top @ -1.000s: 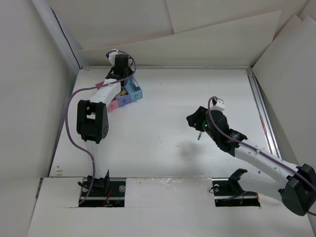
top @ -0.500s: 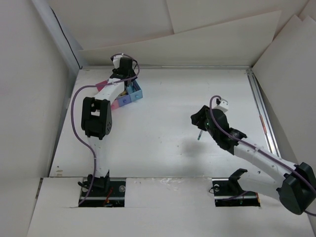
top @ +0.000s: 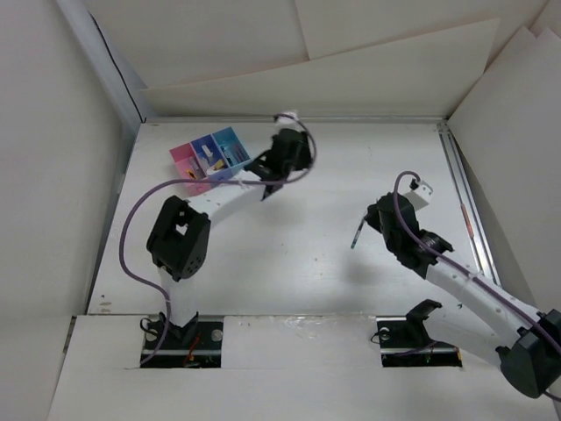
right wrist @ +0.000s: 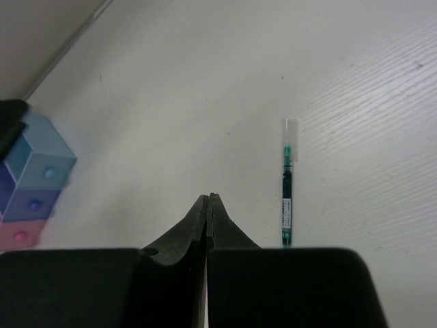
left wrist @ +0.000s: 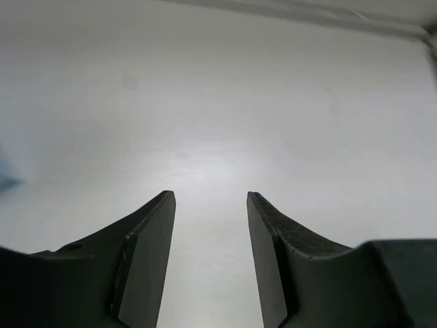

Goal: Sort the stationery into containers
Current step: Pick up the pen from the center of the board.

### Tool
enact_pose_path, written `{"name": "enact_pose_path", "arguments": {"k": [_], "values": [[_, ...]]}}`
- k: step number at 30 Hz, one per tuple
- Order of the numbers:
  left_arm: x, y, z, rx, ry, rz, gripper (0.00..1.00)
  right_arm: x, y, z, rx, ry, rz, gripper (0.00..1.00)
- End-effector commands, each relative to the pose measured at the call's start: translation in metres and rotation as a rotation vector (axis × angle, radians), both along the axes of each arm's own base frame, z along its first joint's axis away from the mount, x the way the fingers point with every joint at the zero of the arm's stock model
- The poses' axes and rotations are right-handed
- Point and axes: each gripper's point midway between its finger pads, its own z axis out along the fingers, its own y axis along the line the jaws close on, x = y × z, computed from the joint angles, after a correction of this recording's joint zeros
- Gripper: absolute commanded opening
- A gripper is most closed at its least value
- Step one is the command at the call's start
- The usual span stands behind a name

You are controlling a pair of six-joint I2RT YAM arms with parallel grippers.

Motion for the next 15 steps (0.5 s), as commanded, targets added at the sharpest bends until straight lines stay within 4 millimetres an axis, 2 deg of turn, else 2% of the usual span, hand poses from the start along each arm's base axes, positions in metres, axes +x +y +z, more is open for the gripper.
{"name": "enact_pose_path", "arguments": {"k": [1, 2, 3, 5, 6, 7, 9, 10, 13, 15], "values": [[-0.061, -0.087, -0.016, 0.014, 0.011, -0.286, 0.43, -0.003, -0.029, 0.041, 0.005, -0.073, -0.139, 0.0], [-0.072, -0.103, -0.033, 0.036, 0.038, -0.331, 0.43, -0.006, -0.033, 0.051, 0.017, -0.089, -0.156, 0.0], [-0.091, -0.123, -0.041, 0.046, 0.049, -0.382, 0.44, -0.012, -0.039, 0.07, 0.031, -0.12, -0.168, 0.0], [-0.117, -0.152, -0.048, 0.021, 0.072, -0.494, 0.48, -0.019, -0.047, 0.091, 0.059, -0.162, -0.19, 0.01], [-0.132, -0.167, -0.05, 0.021, 0.071, -0.532, 0.51, -0.024, -0.053, 0.112, 0.091, -0.212, -0.202, 0.03], [-0.14, -0.173, -0.058, 0.037, 0.078, -0.554, 0.53, -0.028, -0.055, 0.12, 0.102, -0.226, -0.203, 0.07], [-0.151, -0.185, -0.059, 0.039, 0.069, -0.593, 0.57, -0.034, -0.062, 0.137, 0.121, -0.261, -0.217, 0.12], [-0.159, -0.195, -0.06, 0.032, 0.066, -0.62, 0.58, -0.039, -0.067, 0.154, 0.137, -0.297, -0.224, 0.19], [-0.164, -0.202, -0.072, 0.046, 0.081, -0.647, 0.59, -0.045, -0.068, 0.176, 0.146, -0.328, -0.205, 0.3], [-0.167, -0.205, -0.074, 0.035, 0.087, -0.67, 0.59, -0.047, -0.066, 0.177, 0.14, -0.323, -0.186, 0.38]]}}
